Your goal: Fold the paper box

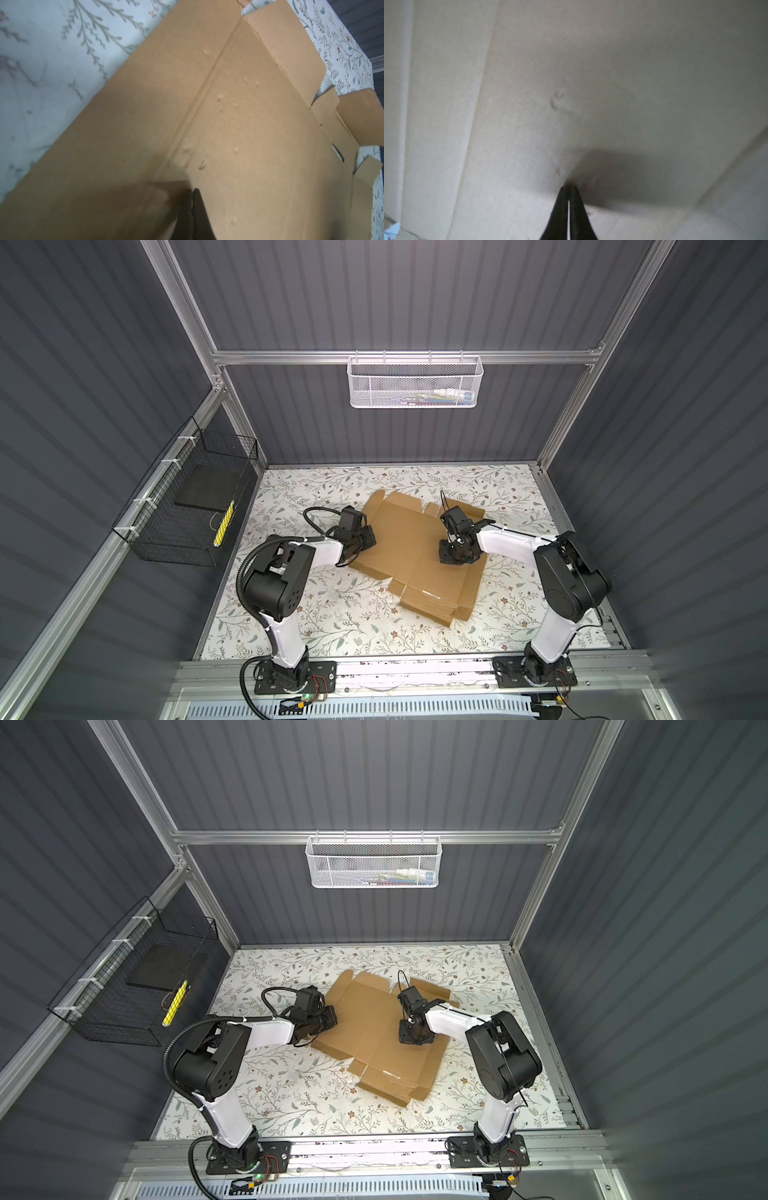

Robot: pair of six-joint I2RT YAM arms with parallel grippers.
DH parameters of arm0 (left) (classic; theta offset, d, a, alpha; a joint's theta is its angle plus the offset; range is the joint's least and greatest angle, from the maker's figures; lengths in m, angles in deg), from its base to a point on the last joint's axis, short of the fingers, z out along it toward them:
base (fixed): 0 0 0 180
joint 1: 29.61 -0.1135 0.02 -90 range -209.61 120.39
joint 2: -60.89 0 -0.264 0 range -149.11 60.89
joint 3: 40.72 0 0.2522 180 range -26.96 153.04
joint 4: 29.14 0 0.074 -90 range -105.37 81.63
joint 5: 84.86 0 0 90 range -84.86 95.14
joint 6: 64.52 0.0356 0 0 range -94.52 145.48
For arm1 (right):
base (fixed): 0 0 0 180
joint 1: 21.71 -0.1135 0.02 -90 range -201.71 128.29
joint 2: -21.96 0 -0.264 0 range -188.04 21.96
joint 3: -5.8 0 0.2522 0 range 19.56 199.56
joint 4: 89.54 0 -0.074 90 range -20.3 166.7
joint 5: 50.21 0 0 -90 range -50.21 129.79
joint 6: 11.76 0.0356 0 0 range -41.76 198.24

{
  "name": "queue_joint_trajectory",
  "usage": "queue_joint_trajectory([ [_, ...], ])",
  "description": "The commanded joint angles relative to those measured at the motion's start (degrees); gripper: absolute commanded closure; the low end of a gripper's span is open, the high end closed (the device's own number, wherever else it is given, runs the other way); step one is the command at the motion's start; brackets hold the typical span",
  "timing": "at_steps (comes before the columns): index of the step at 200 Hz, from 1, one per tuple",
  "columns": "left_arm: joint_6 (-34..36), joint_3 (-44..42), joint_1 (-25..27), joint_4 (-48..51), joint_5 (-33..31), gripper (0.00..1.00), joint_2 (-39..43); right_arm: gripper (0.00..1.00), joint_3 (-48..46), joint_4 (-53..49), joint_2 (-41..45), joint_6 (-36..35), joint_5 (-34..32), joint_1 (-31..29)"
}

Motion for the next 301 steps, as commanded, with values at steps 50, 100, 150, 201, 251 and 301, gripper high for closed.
queue_joint_trajectory([
  [50,-1.4,-2.73,2.0,6.91,0.34,1.0,8.27,0.88,6.65,-5.92,4.51,-6.42,-3.12,1.23],
  [100,3.82,6.53,1.83,11.59,-2.99,1.0,6.54,0.84,-2.05,-6.25,16.08,-2.35,-3.11,-2.22],
  [150,5.27,15.2,0.78,11.0,-0.24,1.0,-2.56,0.83,-12.34,-4.52,25.46,6.17,-4.99,-7.5],
  [201,5.84,18.79,0.68,10.48,1.14,1.0,-8.43,0.87,-17.45,-1.53,24.26,9.55,-3.82,-8.43],
  [251,5.93,18.3,0.6,10.01,0.94,1.0,-10.31,0.88,-17.44,2.14,18.85,9.56,-2.66,-8.4],
  [301,5.32,15.27,0.08,9.14,0.61,1.0,-10.08,0.88,-16.31,3.41,14.62,8.77,-1.79,-7.54],
])
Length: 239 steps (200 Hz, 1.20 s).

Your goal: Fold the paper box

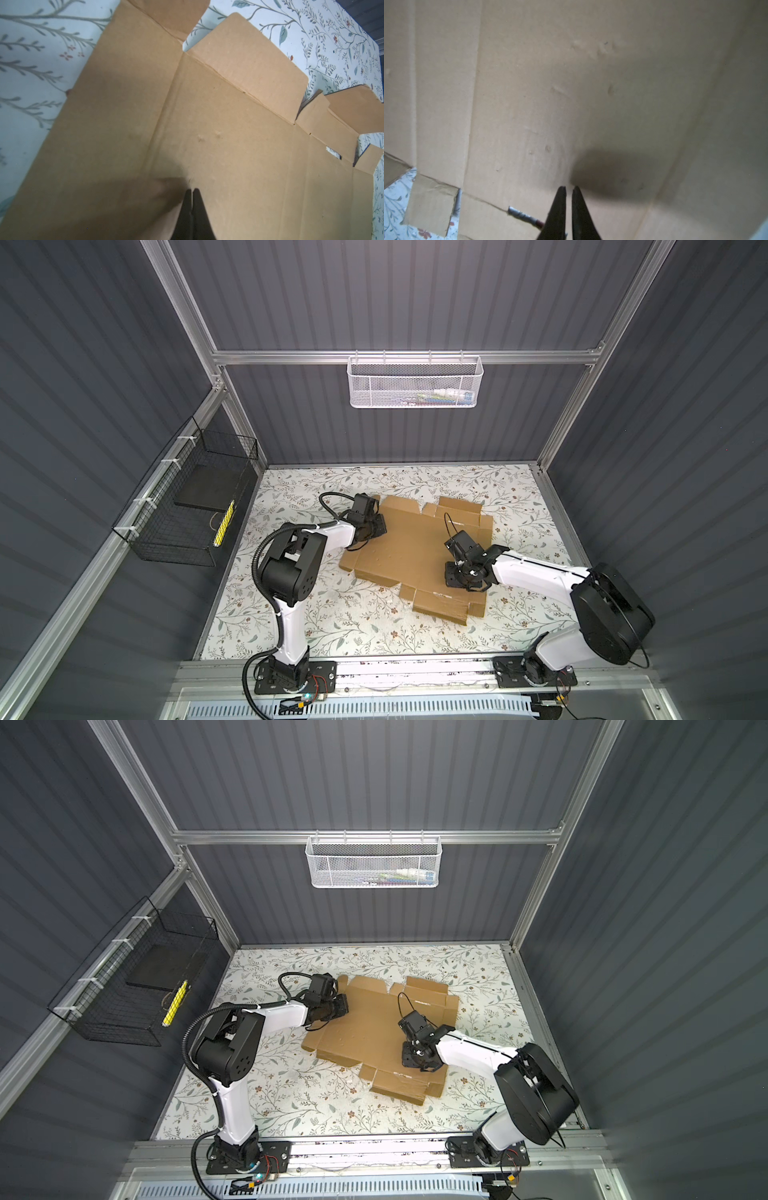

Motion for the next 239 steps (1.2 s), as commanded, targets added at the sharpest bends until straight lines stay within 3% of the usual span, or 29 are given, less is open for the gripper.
queue_joint_trajectory([
  [1,0.82,-1.73,-0.75,-0.02,0.29,1.0,-0.54,0.88,0.88,0.72,-1.79,-0.11,0.51,0.68],
  [127,-2.24,-14.93,-1.31,-4.12,1.38,1.0,5.25,0.88,5.62,1.03,-8.42,-4.75,1.63,5.43],
  [239,-6.32,-27.46,0.21,-5.71,3.54,1.0,16.93,0.88,20.44,-3.99,-17.78,-13.69,1.97,8.97],
])
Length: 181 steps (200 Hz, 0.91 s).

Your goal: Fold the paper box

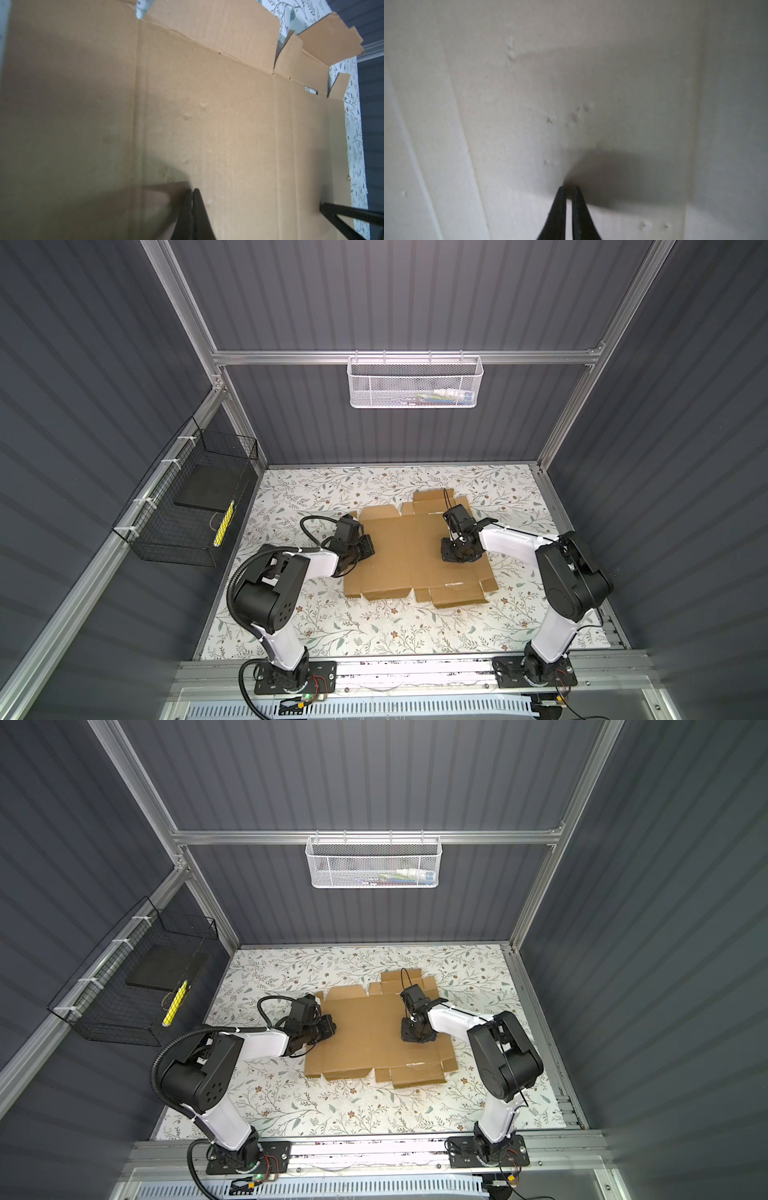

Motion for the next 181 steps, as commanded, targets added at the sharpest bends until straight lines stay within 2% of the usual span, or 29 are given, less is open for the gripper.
queue_joint_trajectory([
  [1,-0.96,-2.68,0.6,6.62,1.26,1.0,2.42,0.88,3.33,-2.45,-1.48,-3.12,-0.24,0.22],
  [46,3.52,1.83,0.43,14.09,-2.8,1.0,6.77,0.86,5.63,-3.9,2.24,-3.57,-0.84,0.1],
  [87,6.18,8.27,-1.31,16.56,-3.41,1.0,4.82,0.85,0.21,-4.04,10.25,-1.3,-1.37,-0.71],
  [140,7.21,13.48,-4.5,16.12,-1.53,1.0,0.28,0.81,-9.3,-2.48,20.68,4.62,-1.84,-4.74],
  [181,7.25,15.52,-5.97,14.92,-0.03,1.0,-3.22,0.81,-11.66,-0.28,21.82,7.86,-1.95,-7.09],
])
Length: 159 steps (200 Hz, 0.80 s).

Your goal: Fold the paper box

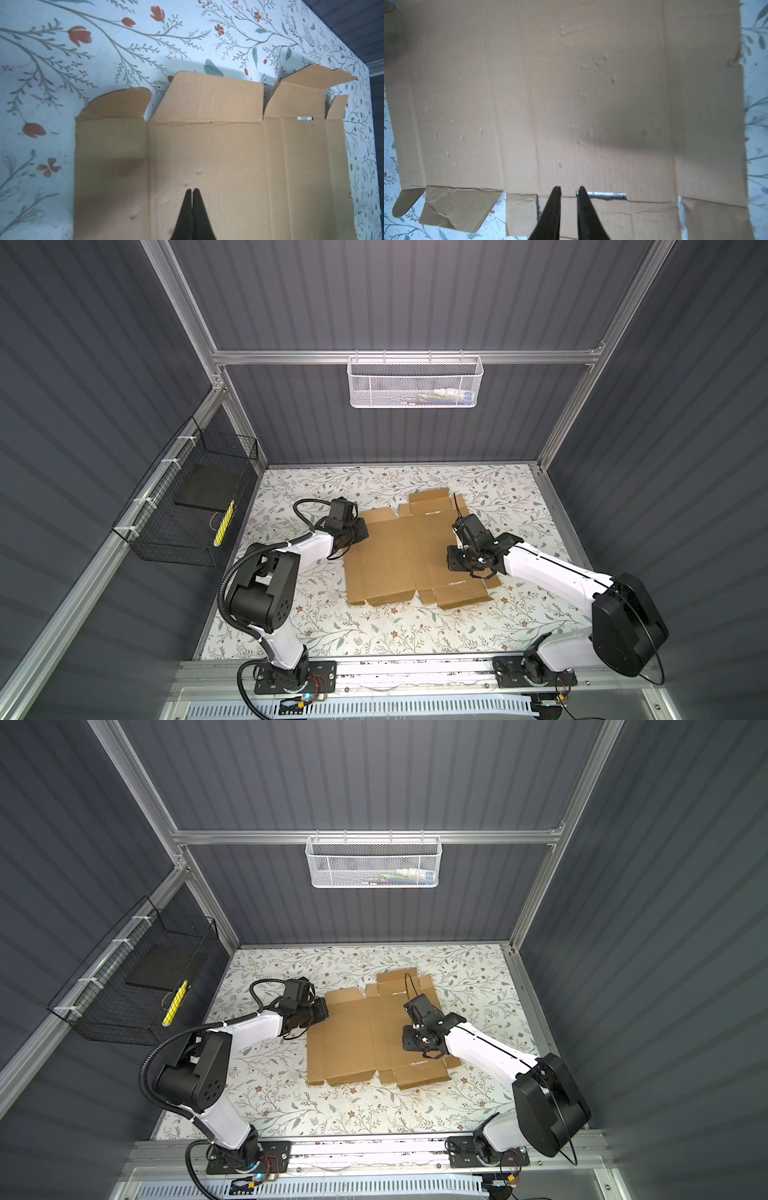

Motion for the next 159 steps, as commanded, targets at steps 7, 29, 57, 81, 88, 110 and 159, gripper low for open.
queue_joint_trajectory([
  [7,1.3,2.1,-0.85,0.31,1.81,1.0,-2.3,0.82,-0.57,1.74,-0.55,3.47,-1.31,-1.36],
  [29,1.33,2.54,-1.03,0.16,2.6,1.0,-3.81,0.83,-0.58,2.51,-2.81,4.34,-1.51,-1.66],
  [57,1.83,2.54,-1.12,0.27,2.35,1.0,-5.55,0.84,0.28,3.55,-6.04,4.25,-0.7,-1.65],
  [81,1.88,2.37,-1.2,0.08,2.26,1.0,-7.11,0.84,1.48,4.09,-8.63,3.64,-0.39,-1.64],
  [88,1.78,2.18,-1.2,-0.06,2.18,1.0,-7.37,0.84,1.82,4.08,-9.19,3.51,-0.33,-1.65],
  [110,1.73,1.33,-1.2,-0.36,1.78,1.0,-7.84,0.84,2.66,4.27,-10.5,3.17,-0.14,-1.56],
  [159,1.86,-0.86,-1.29,-0.91,1.16,1.0,-7.59,0.84,4.53,3.98,-13.81,2.58,0.67,-1.09],
])
